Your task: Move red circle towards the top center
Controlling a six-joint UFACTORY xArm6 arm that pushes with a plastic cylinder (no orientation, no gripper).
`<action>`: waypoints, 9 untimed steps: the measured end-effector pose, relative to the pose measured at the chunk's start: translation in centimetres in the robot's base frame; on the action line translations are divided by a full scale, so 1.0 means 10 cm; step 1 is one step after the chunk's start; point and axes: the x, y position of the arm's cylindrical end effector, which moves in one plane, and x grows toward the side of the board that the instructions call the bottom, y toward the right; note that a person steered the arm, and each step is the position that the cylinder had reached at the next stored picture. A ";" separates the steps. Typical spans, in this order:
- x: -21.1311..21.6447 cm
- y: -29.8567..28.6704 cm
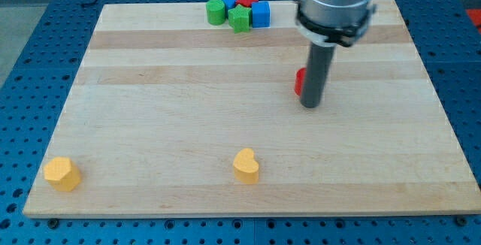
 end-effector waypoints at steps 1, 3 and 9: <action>-0.07 -0.20; -0.35 -0.51; -1.16 -0.15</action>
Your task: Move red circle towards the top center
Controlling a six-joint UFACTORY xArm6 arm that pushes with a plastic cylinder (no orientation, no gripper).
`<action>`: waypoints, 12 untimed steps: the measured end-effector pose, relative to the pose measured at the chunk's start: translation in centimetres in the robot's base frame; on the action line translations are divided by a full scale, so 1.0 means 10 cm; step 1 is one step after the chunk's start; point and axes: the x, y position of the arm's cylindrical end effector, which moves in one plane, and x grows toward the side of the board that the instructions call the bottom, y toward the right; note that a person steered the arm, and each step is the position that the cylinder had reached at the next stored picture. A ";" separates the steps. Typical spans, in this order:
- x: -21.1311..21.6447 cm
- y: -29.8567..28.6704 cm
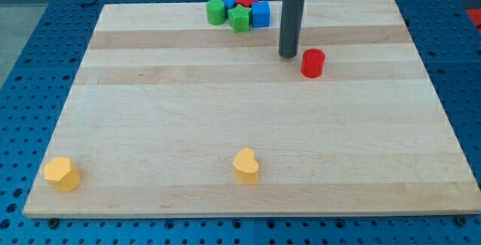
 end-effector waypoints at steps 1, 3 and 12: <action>0.28 0.07; 1.00 0.20; -0.27 0.26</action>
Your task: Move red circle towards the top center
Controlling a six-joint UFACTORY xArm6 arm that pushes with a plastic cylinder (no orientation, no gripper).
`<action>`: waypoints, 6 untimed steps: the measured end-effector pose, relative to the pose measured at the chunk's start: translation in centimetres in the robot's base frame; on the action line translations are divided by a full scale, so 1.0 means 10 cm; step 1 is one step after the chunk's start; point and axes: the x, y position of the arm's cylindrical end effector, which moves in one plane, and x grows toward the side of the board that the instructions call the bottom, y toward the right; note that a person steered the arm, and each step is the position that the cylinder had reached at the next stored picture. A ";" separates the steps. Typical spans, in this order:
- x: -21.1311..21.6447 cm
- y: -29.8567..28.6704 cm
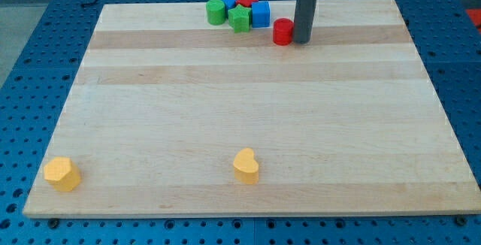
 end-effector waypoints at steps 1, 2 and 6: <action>0.06 0.04; 0.14 -0.01; 0.12 -0.60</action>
